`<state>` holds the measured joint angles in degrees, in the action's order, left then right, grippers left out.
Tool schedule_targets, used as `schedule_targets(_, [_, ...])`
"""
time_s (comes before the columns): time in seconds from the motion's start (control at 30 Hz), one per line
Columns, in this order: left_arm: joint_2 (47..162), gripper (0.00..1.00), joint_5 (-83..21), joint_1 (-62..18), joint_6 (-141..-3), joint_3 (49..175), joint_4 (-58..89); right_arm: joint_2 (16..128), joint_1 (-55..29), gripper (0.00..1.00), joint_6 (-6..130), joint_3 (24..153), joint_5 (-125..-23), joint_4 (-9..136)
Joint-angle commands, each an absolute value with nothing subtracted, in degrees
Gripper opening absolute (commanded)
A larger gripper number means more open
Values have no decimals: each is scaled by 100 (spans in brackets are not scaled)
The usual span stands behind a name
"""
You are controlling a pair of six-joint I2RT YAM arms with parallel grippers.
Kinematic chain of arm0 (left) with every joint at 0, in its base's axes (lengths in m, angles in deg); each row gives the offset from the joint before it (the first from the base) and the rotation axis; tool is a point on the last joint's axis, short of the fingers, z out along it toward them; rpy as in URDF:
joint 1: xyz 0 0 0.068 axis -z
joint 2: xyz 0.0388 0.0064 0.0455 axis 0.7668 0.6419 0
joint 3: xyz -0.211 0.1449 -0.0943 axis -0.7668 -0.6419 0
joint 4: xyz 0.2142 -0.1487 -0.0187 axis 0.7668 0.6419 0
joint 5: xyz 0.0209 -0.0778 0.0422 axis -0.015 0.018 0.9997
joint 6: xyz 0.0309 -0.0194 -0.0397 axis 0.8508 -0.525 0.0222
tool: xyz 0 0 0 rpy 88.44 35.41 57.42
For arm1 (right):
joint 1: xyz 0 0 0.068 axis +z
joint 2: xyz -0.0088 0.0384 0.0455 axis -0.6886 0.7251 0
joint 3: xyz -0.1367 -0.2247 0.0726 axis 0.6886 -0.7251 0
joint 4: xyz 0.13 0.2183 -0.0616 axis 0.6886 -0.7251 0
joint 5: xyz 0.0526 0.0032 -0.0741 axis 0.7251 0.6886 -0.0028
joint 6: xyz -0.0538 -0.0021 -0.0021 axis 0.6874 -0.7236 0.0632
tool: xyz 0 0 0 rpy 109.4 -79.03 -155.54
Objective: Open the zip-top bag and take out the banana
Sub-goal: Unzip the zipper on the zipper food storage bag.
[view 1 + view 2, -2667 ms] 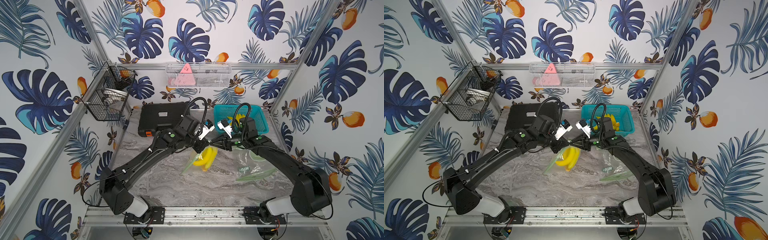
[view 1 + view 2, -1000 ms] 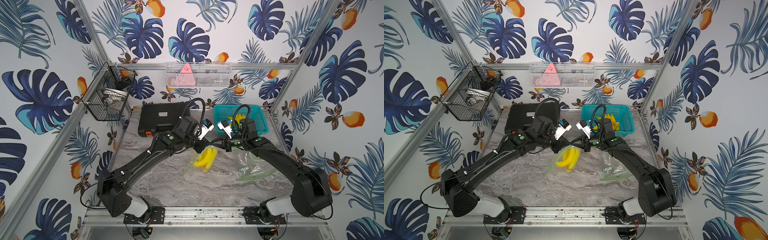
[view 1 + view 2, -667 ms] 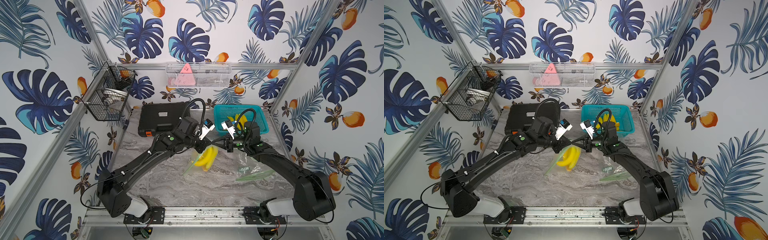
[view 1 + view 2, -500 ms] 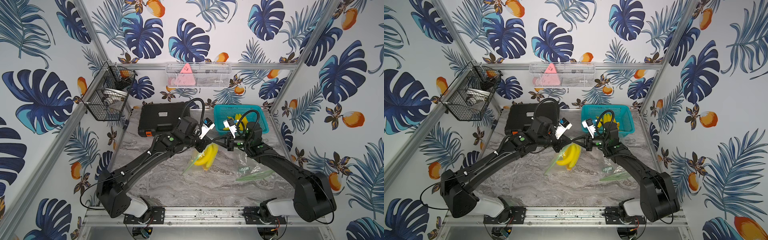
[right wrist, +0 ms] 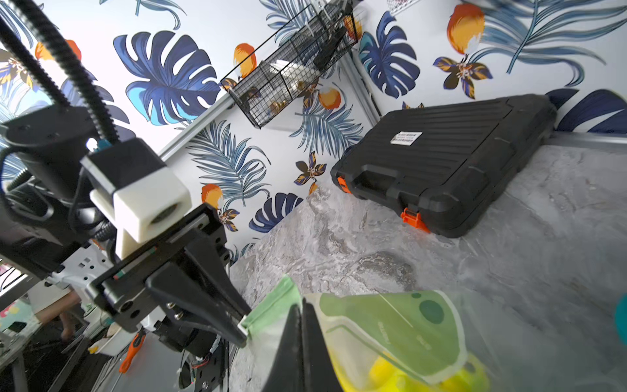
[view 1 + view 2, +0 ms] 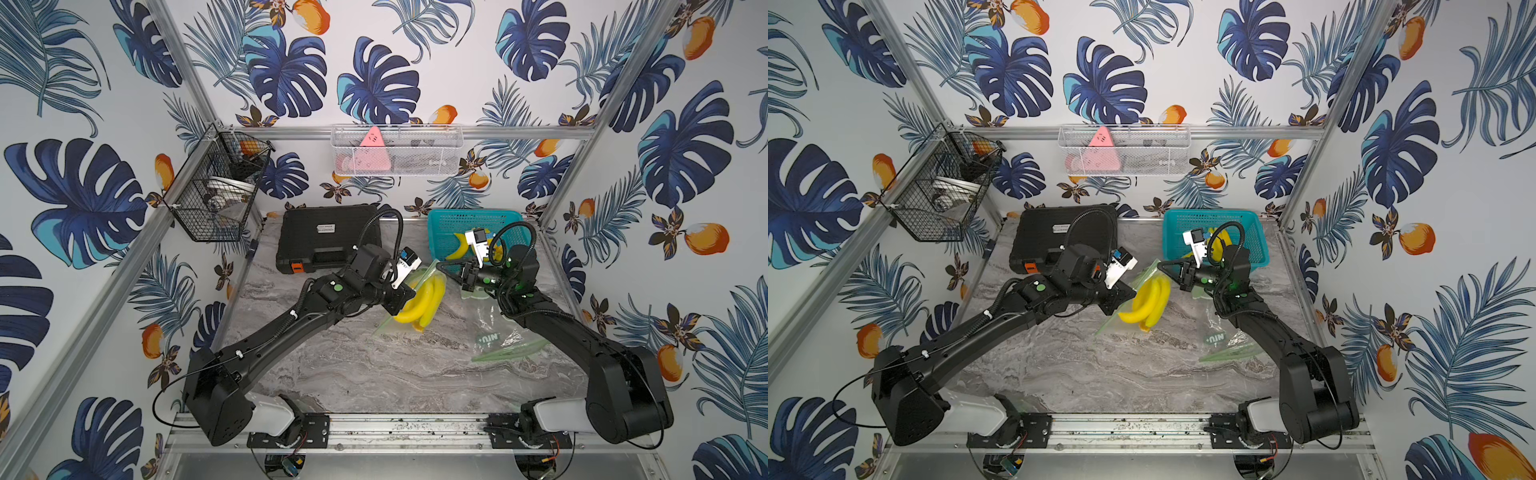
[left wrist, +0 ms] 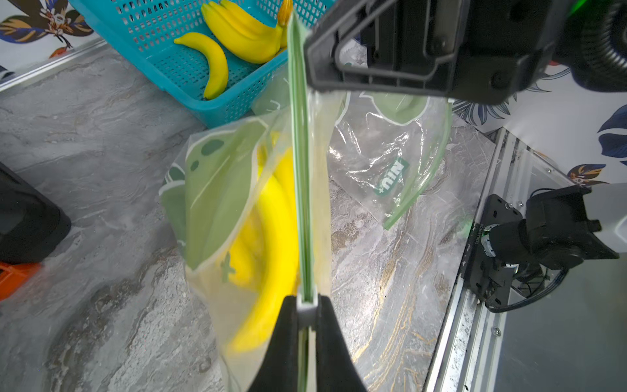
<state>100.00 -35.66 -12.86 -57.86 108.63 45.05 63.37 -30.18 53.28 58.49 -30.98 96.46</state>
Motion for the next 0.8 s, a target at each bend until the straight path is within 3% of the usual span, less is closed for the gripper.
schedule_targets(0.0, [9810,8,-3428,-1293,-5871,10659,5327,6354,-3164,0,5069,5848,-3743,10459])
schedule_targets(0.43, [8476,8,-2823,-1291,-6185,9648,6299,6472,-3999,0,5124,5683,-3251,10501])
schedule_targets(0.63, [8366,9,-2962,-1293,-6283,9801,6363,6518,-4010,0,4974,5513,-2996,10805])
schedule_targets(0.67, [8373,12,-2959,-1296,-6283,9872,6345,6508,-4011,0,5003,5521,-2950,10770])
schedule_targets(0.77, [8451,39,-2861,-1297,-6309,10288,6067,6550,-3967,0,4911,5518,-2618,10860])
